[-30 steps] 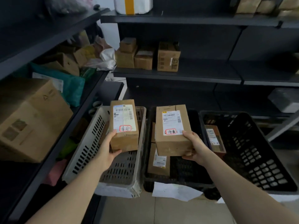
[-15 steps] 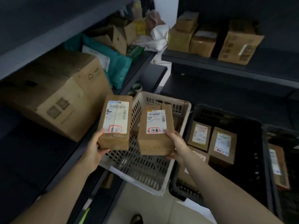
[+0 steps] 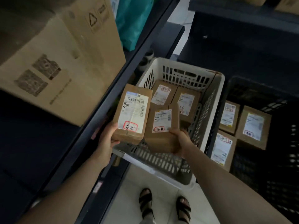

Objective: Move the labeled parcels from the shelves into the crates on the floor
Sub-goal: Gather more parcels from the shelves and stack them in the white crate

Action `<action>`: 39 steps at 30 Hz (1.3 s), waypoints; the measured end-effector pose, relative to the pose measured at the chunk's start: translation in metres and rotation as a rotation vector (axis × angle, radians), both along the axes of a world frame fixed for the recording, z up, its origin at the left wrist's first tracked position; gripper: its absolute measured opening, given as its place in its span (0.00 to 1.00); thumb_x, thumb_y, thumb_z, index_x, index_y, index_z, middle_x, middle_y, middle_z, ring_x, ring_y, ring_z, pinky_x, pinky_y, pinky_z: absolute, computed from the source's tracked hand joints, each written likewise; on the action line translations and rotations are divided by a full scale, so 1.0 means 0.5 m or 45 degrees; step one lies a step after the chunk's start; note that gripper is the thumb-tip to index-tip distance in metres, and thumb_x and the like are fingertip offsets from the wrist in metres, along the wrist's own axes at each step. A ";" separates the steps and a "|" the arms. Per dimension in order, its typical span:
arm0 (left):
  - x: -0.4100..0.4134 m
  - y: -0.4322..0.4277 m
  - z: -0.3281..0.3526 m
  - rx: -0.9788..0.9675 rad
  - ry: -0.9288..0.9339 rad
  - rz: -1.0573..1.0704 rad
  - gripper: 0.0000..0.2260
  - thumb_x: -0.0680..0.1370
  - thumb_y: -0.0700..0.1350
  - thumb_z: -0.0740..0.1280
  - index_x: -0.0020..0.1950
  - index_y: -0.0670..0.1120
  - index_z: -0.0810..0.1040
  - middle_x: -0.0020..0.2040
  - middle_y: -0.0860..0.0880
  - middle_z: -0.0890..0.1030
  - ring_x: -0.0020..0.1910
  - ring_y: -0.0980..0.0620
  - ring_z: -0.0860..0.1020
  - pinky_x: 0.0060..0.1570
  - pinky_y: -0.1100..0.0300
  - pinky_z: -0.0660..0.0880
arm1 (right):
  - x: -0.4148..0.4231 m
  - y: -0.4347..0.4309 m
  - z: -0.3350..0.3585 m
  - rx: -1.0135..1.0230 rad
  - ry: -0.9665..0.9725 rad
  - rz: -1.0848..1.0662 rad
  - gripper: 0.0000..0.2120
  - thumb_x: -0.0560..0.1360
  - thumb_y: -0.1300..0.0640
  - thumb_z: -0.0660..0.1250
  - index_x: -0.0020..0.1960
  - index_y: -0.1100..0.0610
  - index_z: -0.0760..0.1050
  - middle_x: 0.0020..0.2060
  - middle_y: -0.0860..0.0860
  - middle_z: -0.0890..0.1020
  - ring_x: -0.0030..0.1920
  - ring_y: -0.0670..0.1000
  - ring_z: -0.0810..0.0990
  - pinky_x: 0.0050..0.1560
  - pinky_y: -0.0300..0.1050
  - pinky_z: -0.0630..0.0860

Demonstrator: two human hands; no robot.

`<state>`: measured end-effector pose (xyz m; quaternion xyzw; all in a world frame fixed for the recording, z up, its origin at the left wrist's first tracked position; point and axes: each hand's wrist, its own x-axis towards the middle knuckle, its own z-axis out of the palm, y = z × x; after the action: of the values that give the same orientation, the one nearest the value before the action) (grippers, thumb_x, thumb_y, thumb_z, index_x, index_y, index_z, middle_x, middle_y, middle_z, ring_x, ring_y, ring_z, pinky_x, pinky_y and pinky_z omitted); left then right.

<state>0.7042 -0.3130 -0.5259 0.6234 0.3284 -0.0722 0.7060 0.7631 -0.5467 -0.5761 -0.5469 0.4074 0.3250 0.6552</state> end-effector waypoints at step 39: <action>0.069 -0.075 -0.168 -0.018 0.308 -0.292 0.14 0.77 0.57 0.62 0.60 0.53 0.71 0.54 0.49 0.77 0.53 0.52 0.75 0.54 0.54 0.72 | -0.066 0.025 -0.226 -1.296 -0.395 2.015 0.38 0.80 0.66 0.57 0.78 0.53 0.36 0.77 0.59 0.35 0.76 0.67 0.37 0.69 0.71 0.54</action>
<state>0.7388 -0.3506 -0.6099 0.6384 0.3373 -0.2291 0.6528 0.7302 -0.5341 -0.6890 -0.9206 -0.0799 0.3816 -0.0247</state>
